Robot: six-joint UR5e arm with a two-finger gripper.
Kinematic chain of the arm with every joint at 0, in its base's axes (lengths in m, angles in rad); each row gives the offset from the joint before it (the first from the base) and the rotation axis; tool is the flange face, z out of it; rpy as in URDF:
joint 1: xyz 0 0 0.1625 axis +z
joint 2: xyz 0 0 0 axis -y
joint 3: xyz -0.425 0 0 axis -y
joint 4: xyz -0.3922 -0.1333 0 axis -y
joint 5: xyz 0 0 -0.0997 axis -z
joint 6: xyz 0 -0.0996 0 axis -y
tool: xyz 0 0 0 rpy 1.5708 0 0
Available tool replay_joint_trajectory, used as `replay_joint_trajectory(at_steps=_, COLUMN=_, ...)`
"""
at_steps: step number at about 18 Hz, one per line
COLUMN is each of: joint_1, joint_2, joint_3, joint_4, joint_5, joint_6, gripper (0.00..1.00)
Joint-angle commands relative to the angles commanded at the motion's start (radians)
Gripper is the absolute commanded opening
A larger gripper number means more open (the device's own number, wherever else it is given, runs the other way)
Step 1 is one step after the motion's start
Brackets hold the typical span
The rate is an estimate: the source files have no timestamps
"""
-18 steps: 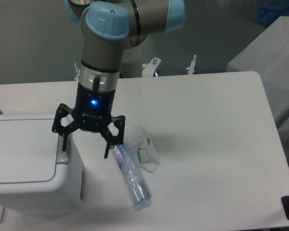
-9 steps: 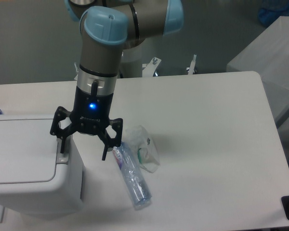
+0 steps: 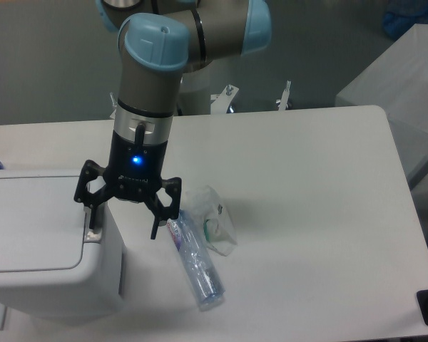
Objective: Open the trash can
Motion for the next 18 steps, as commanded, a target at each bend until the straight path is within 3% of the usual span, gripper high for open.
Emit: replay_joint_trajectory(at_steps=18, joint_1=0.000, joint_2=-0.003, joint_3=0.014, joint_4=0.000, joint_5=0.003, joint_6=-0.002, gripper=1.00)
